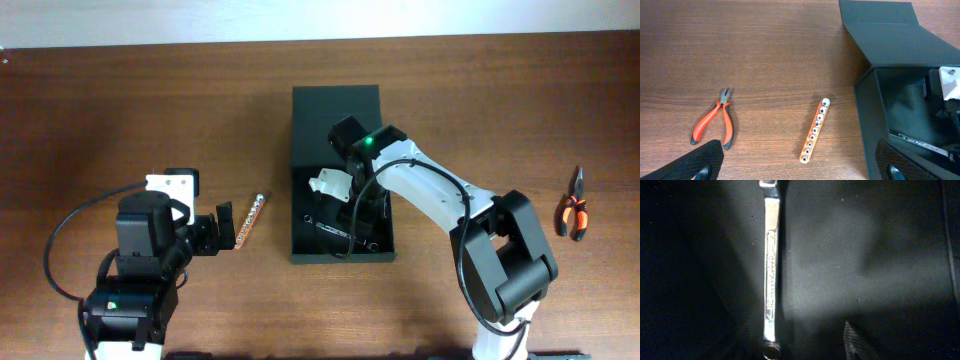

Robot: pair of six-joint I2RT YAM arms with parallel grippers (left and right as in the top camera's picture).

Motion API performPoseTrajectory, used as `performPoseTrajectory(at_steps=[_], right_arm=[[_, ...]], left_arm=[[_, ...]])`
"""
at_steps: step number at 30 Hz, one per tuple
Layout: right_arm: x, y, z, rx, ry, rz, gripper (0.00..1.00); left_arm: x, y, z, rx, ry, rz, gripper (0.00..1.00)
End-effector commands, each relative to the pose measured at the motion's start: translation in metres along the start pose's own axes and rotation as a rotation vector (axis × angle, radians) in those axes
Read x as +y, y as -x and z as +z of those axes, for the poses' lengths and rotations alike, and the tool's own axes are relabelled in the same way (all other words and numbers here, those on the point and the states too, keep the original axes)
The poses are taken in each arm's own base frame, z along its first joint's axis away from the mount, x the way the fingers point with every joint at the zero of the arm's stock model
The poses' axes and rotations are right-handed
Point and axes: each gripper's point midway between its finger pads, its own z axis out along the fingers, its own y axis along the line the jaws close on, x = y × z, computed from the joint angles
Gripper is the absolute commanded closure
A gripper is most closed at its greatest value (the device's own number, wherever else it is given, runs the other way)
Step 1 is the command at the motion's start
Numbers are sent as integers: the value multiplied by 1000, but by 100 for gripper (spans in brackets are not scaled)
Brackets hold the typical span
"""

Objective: Pack container
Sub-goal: 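Carry the wrench into the green box and release it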

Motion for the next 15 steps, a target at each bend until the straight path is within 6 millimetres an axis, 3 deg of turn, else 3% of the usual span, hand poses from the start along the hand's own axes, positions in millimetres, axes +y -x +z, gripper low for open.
performPoseTrajectory(at_steps=[1,4,7,9,10,11,13,15], right_arm=[[3,-1,2,0,20,-2,32],[1,-1,-11,1,-7,9,29],[-10,5,-47,-16,-102,50,26],[-20,11,-85,-50,-199,114,23],[-31,10,-117,-87,-281,206,21],[-38,7,-135,-110,-321,267,21],[-53,-5,-177,-175,-392,436,16],[-69,-33,-219,-249,-444,656,8]], left_arm=[[2,8,-4,-23,13,14,1],[2,8,-4,-23,13,14,1],[2,8,-4,-23,13,14,1],[2,8,-4,-23,13,14,1],[2,8,-4,-23,13,15,1],[2,8,-4,-23,13,15,1],[2,8,-4,-23,13,15,1],[2,8,-4,-23,13,15,1]])
